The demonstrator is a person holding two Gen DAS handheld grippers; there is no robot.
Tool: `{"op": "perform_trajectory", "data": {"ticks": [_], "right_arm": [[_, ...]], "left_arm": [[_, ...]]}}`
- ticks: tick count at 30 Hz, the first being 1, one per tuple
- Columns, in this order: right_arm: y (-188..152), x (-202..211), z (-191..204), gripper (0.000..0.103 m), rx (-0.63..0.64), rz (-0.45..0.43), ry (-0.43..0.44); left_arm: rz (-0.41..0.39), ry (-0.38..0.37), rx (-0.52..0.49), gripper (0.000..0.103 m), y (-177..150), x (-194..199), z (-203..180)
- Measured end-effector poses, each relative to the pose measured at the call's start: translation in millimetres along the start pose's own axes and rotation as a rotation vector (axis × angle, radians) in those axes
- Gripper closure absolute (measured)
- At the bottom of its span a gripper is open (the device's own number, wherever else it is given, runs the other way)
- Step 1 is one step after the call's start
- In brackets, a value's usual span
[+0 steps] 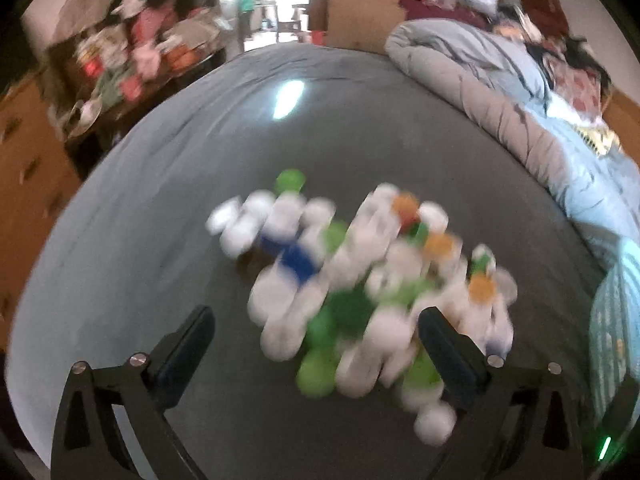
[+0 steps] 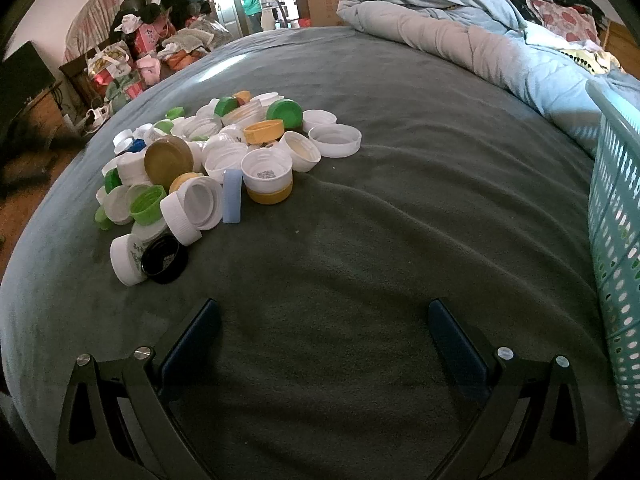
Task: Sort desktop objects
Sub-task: 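Move both grippers over the pile of bottle caps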
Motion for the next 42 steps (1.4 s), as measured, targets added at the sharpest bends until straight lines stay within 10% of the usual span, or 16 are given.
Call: {"op": "perform_trajectory", "data": {"ticks": [5,12,19,32,37,42], "right_arm": [[1.8,-0.8,-3.7,0.0,-0.002,0.003,0.015],[-4.5,16.7,-23.4,0.0,0.005,0.021,0.246],[-20.7,32.1,-25.9,0.001,0.057,0.075,0.25],[-46.2,37.2,-27.6,0.001,0.167,0.023,0.077],[-42.4,32.1,-28.3,0.0,0.163,0.049,0.089],[-47.8,40.1,-23.8,0.002,0.125,0.009,0.029]], "left_arm": [[0.12,0.138,-0.115,0.0,58.4,-70.3,-32.8],[0.218,0.216,-0.203,0.0,19.7,-117.5,-25.9],[0.226,0.082,-0.123,0.0,-40.3,-79.7,1.8],[-0.107,-0.063,0.123,0.0,-91.0,32.0,96.9],[-0.107,-0.064,0.025,0.004,-121.5,45.6,96.6],[-0.065,-0.216,-0.002,0.024,-134.2,32.7,69.6]]}}
Point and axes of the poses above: each gripper's, at about its wrist camera, not at the fingertips, and x roughly against the way its jaws point, z to its left, y to its top, the point moved 4 cm from there along -x, roughly the way its jaws point
